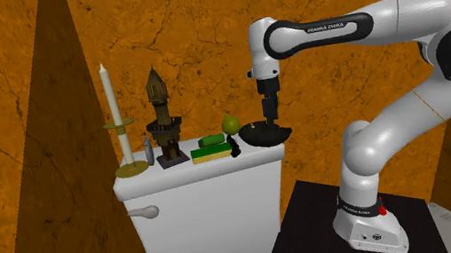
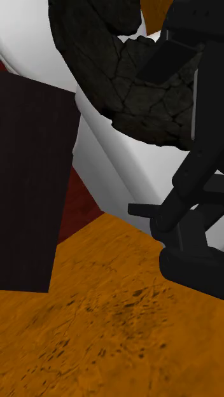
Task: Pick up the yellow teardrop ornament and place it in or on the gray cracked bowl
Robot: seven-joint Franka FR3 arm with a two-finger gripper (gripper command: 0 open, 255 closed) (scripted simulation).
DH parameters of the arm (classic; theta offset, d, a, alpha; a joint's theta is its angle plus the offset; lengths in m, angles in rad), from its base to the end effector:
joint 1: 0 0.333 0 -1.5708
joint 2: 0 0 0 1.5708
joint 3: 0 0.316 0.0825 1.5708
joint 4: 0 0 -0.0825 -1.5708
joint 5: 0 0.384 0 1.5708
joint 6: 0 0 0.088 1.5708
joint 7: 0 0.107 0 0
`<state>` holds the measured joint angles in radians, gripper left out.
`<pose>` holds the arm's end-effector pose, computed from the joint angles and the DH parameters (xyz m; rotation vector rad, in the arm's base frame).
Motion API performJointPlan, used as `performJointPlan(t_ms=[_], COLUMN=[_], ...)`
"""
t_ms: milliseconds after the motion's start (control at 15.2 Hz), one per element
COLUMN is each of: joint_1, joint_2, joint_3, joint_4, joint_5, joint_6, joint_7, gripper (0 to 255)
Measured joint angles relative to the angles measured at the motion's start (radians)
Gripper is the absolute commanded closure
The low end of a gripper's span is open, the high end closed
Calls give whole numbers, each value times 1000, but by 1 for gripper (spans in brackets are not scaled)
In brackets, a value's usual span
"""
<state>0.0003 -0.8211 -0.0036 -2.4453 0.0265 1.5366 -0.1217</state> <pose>0.2911 0.0017 0.5564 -3.0987 -0.1852 0.1330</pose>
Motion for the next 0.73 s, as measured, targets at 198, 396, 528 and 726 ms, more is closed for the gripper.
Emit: performJointPlan(t_ms=[198,396,528,726], joint_1=[1,1,1,0], joint_2=[30,74,104,164], joint_3=[6,19,28,41], joint_4=[17,41,60,100], joint_5=[12,35,49,67], joint_6=[43,138,201,302], joint_7=[14,44,63,92], gripper=[0,0,0,0])
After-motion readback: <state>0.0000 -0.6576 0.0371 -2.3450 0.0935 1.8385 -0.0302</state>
